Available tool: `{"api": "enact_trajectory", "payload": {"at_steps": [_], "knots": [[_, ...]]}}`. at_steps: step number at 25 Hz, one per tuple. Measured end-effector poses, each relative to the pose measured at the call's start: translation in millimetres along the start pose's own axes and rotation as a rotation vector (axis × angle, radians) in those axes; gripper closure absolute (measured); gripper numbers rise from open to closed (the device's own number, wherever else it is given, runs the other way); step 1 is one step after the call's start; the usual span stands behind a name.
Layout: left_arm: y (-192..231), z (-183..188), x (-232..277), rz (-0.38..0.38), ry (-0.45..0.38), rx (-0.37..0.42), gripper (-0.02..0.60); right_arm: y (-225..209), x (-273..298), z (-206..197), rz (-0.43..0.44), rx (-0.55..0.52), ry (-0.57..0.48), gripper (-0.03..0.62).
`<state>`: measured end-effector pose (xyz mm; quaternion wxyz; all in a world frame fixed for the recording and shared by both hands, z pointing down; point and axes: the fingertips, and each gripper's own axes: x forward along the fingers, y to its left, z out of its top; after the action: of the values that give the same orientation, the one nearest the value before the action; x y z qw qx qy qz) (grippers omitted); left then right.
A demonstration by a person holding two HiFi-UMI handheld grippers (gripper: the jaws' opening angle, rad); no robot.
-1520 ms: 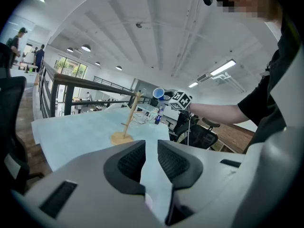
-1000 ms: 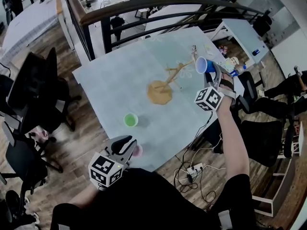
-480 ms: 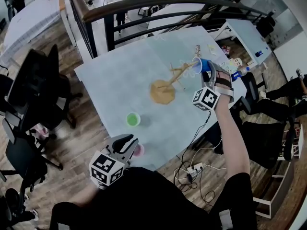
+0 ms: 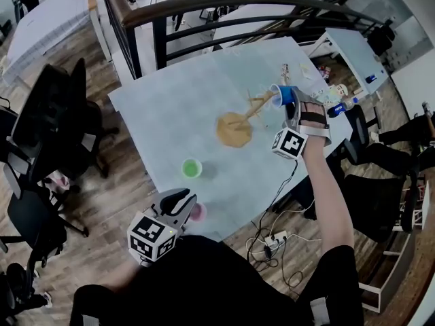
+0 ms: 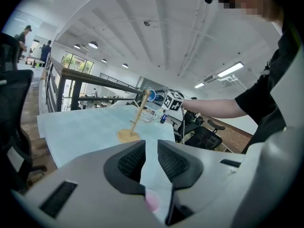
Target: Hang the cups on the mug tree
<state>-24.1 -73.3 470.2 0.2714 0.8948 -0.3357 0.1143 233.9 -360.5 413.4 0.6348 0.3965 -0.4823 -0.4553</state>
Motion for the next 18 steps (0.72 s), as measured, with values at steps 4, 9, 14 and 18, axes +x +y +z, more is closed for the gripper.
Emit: {"api": "enact_trajectory", "payload": {"at_steps": [4, 9, 14, 18], "knots": [[4, -5, 0, 0.005, 0.012, -0.008, 0.495, 3, 0, 4, -0.009, -0.039, 0.006, 0.336], [4, -7, -1, 0.007, 0.022, -0.012, 0.495, 5, 0, 5, -0.023, -0.067, 0.019, 0.336], [3, -7, -1, 0.002, 0.021, -0.011, 0.495, 3, -1, 10, -0.031, -0.071, 0.008, 0.336], [3, -7, -2, 0.008, 0.016, -0.010, 0.495, 2, -4, 19, -0.055, -0.082, -0.032, 0.335]]}}
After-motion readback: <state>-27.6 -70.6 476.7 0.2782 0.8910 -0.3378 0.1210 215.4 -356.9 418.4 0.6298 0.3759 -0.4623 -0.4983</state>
